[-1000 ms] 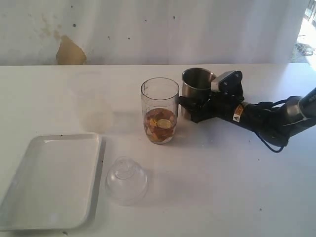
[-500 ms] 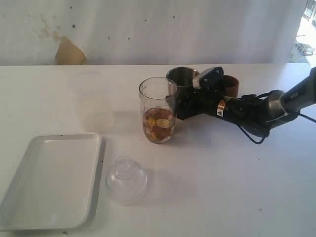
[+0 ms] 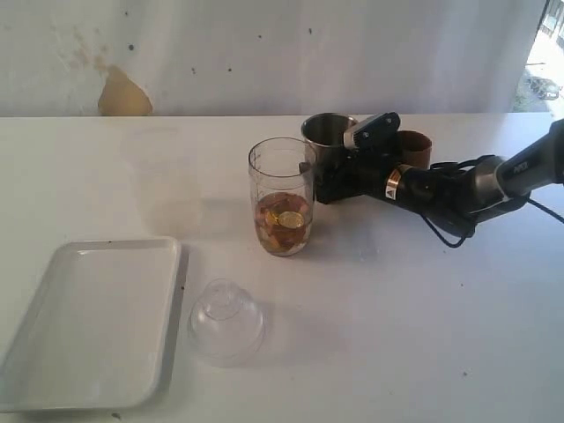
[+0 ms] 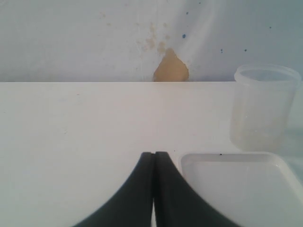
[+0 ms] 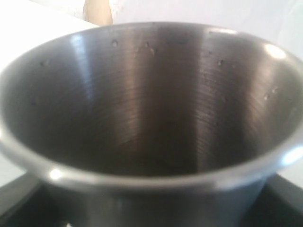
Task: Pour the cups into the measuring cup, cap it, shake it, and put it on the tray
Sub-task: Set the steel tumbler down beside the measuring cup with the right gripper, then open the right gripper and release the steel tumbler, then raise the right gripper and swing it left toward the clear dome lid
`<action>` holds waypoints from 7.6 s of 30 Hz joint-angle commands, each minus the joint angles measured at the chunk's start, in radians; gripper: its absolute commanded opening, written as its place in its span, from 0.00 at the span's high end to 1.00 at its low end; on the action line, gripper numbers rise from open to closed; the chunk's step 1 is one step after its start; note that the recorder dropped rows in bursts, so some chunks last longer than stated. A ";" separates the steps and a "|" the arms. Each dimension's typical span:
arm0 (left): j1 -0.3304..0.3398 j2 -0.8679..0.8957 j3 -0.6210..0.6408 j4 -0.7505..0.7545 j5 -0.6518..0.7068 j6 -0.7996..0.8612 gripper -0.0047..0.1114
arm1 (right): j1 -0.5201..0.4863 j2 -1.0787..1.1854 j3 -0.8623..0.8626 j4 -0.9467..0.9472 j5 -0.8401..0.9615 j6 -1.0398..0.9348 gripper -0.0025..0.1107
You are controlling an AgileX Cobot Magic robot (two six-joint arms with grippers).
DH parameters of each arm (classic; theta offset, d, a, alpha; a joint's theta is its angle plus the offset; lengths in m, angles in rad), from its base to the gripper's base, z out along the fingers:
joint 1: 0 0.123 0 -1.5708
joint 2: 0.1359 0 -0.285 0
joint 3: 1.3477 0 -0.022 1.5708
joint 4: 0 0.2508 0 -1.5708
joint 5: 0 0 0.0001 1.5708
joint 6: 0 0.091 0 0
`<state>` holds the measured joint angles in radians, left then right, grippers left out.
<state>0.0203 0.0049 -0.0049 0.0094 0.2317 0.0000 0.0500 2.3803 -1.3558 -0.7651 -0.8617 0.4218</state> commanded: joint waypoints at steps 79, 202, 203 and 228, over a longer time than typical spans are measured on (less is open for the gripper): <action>-0.004 -0.005 0.005 0.001 0.002 0.000 0.96 | -0.002 -0.058 -0.007 -0.016 0.106 0.080 0.05; -0.004 -0.005 0.005 0.001 0.002 0.000 0.96 | 0.004 -0.922 0.161 -0.979 -0.120 1.496 0.36; -0.004 -0.005 0.005 0.001 0.002 0.000 0.96 | 0.022 -0.922 0.161 -0.979 -0.178 1.478 0.38; -0.004 -0.005 0.005 0.001 0.002 0.000 0.96 | 0.461 -0.949 0.142 -0.979 0.415 1.350 0.98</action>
<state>0.0203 0.0049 -0.0049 0.0094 0.2317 0.0000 0.5086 1.4434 -1.2090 -1.7514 -0.5812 1.7496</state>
